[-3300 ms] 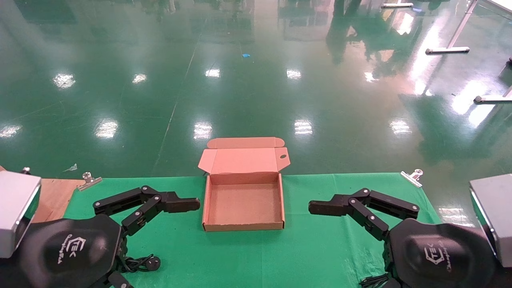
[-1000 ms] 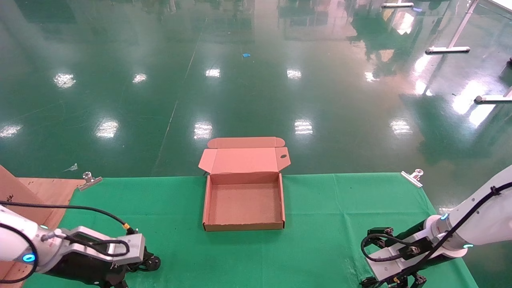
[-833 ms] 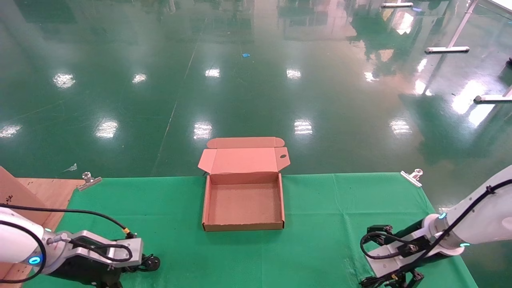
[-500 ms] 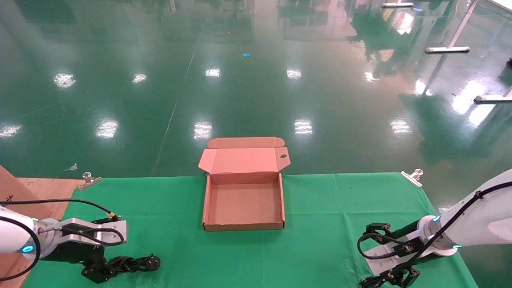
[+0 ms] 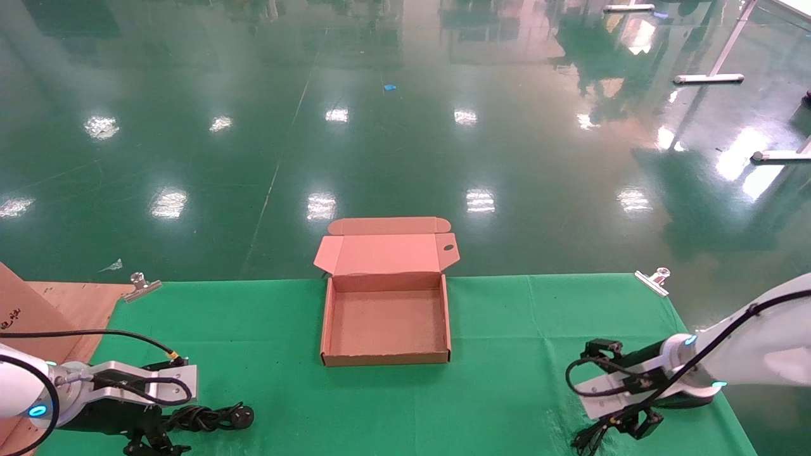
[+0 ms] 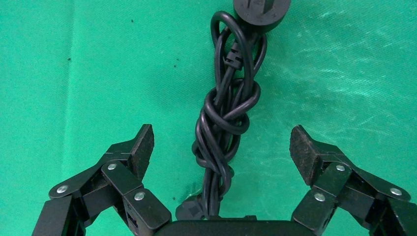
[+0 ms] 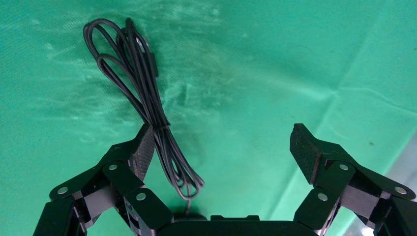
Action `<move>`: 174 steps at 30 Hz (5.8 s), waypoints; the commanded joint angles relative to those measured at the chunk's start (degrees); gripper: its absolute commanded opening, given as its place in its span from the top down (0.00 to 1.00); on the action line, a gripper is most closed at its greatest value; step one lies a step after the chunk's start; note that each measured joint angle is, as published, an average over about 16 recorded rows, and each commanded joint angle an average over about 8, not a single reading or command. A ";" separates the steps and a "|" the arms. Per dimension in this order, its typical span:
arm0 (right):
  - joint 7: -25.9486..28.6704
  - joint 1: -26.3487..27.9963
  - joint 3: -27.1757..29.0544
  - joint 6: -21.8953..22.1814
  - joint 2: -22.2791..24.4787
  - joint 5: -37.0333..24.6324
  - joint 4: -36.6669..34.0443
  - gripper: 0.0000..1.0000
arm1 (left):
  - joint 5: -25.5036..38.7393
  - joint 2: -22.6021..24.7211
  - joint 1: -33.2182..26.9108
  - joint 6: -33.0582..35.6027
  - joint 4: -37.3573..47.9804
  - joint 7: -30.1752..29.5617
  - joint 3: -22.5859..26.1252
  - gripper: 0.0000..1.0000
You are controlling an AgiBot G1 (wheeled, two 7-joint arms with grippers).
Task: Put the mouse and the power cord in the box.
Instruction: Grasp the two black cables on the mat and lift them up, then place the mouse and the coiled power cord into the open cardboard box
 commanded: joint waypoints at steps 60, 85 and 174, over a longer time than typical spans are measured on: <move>-0.90 -2.04 0.67 4.31 0.82 1.02 -2.84 1.00 | -1.10 -1.17 0.73 -2.05 1.97 2.22 -0.79 1.00; -1.16 -1.75 1.00 2.31 1.50 1.46 -2.93 1.00 | -1.44 -1.70 0.97 -1.01 1.85 2.32 -1.04 1.00; 9.80 21.93 -2.71 -19.22 -5.61 20.63 3.64 1.00 | -7.66 18.02 -3.82 -18.95 -10.63 11.84 -2.56 1.00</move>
